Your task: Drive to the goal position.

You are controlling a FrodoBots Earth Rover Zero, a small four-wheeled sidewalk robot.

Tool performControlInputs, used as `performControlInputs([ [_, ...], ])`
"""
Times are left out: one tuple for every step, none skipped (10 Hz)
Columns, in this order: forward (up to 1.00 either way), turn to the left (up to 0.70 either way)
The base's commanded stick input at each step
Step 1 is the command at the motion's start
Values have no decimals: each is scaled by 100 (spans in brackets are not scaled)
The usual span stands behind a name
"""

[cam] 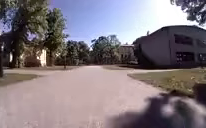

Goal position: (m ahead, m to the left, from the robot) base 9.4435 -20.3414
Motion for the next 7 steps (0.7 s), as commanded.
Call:
performControlInputs([
  [45, 0],
  [45, 0],
  [45, 0],
  [45, 0],
  [45, 0],
  [45, 0],
  [45, 0],
])
